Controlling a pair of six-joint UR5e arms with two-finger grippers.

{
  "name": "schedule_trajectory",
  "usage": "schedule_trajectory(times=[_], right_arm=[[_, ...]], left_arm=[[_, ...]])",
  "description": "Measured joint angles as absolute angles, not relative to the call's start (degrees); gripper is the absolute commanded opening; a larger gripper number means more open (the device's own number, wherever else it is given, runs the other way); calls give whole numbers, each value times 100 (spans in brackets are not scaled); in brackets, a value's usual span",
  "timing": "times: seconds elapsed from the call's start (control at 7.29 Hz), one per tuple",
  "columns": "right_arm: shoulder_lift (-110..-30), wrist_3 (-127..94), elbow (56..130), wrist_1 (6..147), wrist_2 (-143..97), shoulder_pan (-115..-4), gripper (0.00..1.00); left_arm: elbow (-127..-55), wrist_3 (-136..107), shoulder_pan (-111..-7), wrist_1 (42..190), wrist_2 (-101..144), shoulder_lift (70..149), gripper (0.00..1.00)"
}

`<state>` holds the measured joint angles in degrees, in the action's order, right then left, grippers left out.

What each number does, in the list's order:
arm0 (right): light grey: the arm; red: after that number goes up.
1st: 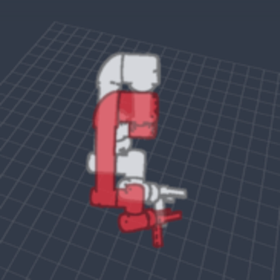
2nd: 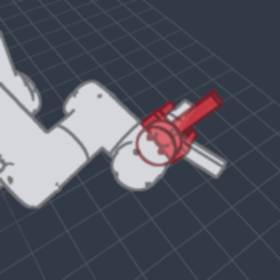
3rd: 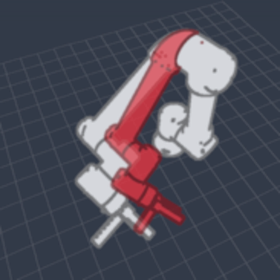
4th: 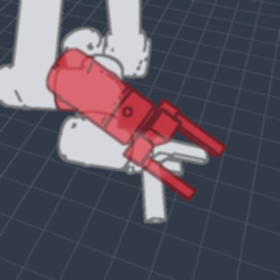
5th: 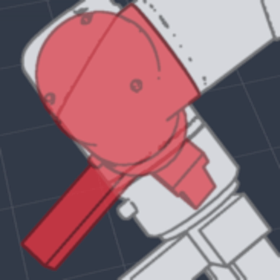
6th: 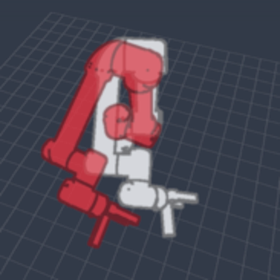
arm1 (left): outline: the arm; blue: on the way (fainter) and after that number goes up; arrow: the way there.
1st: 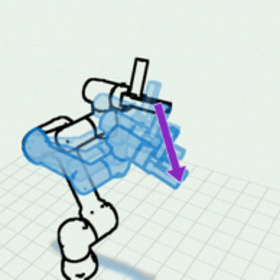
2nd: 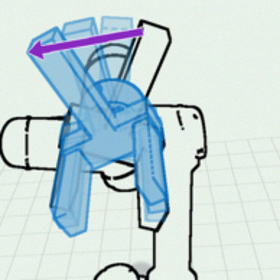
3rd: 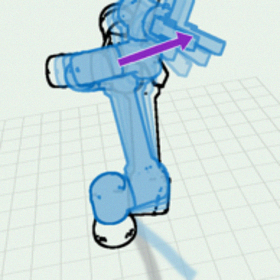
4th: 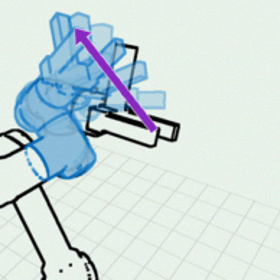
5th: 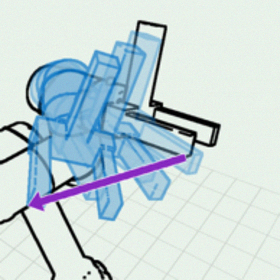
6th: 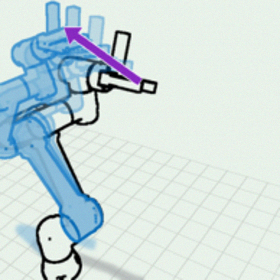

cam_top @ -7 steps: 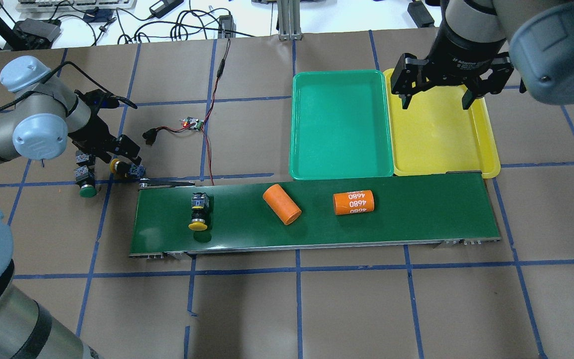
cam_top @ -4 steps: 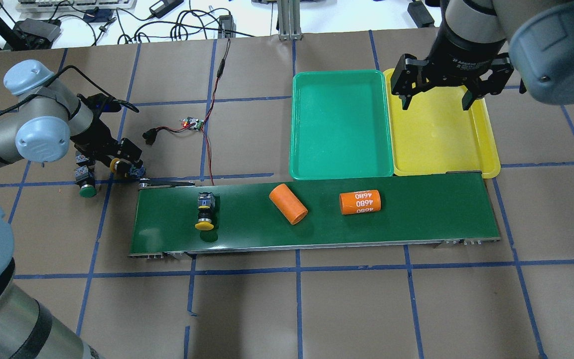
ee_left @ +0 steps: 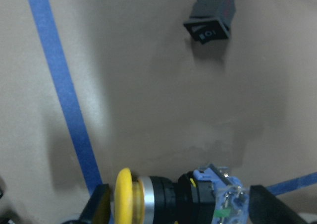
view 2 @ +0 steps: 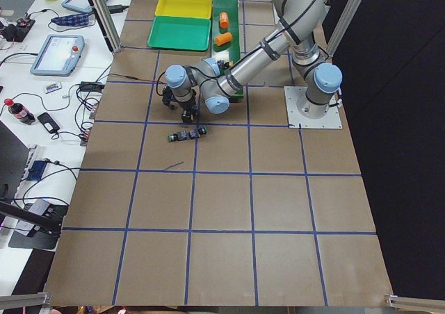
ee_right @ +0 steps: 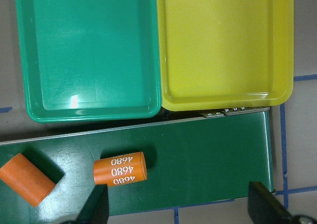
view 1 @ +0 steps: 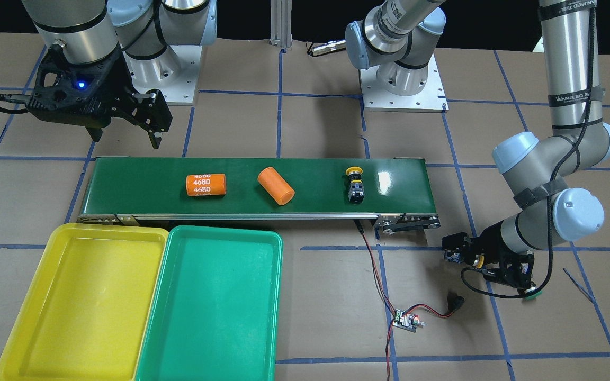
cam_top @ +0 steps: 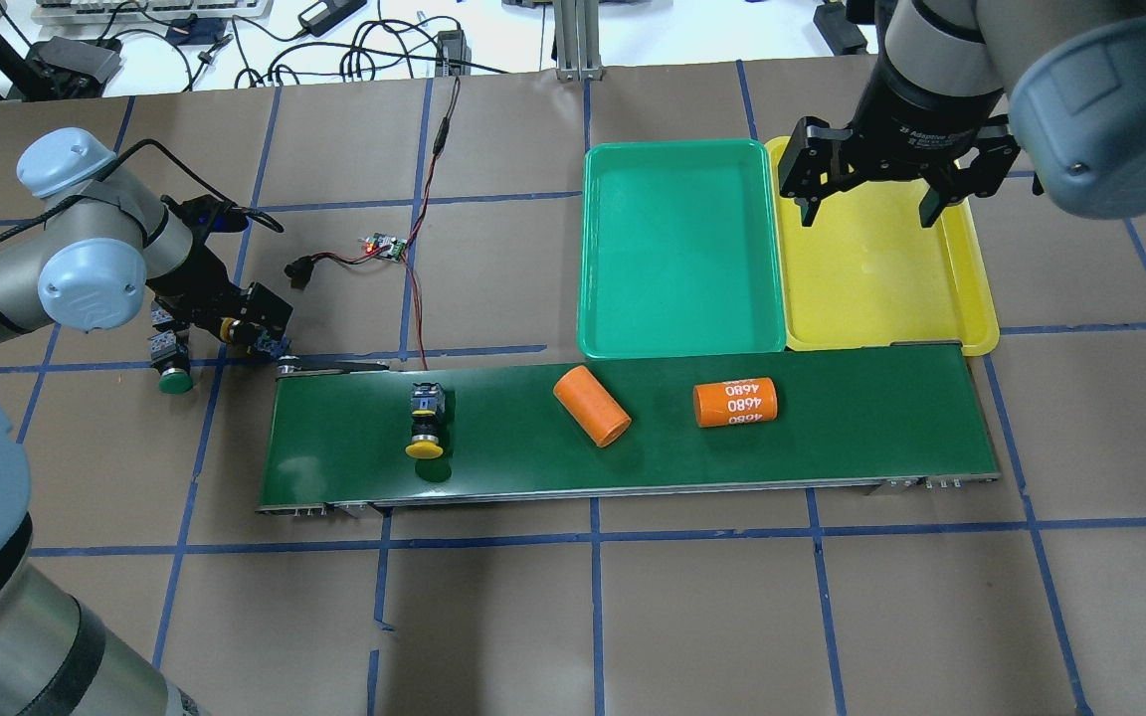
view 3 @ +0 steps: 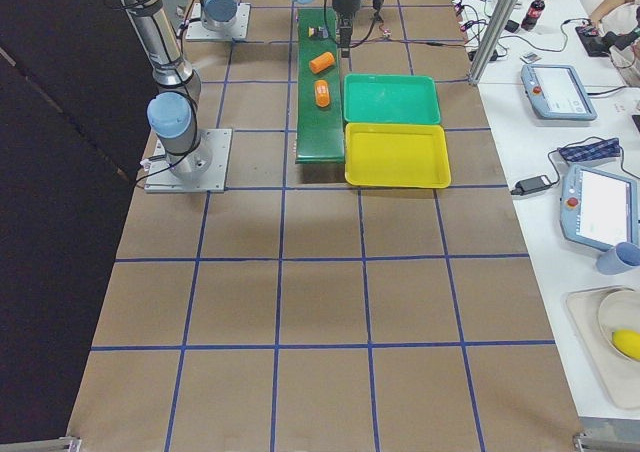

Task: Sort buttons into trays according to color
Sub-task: 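Carry the held button over the belt and lower it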

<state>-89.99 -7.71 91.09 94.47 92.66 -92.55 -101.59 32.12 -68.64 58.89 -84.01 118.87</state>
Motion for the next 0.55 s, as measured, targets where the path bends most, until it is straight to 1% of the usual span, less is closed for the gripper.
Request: schedule_trajectory(times=[0.55], right_arm=[[-9001, -766, 9112, 9450, 9271, -9255, 100]], left_arm=[[-10142, 3222, -6864, 5854, -8250, 11777, 100]])
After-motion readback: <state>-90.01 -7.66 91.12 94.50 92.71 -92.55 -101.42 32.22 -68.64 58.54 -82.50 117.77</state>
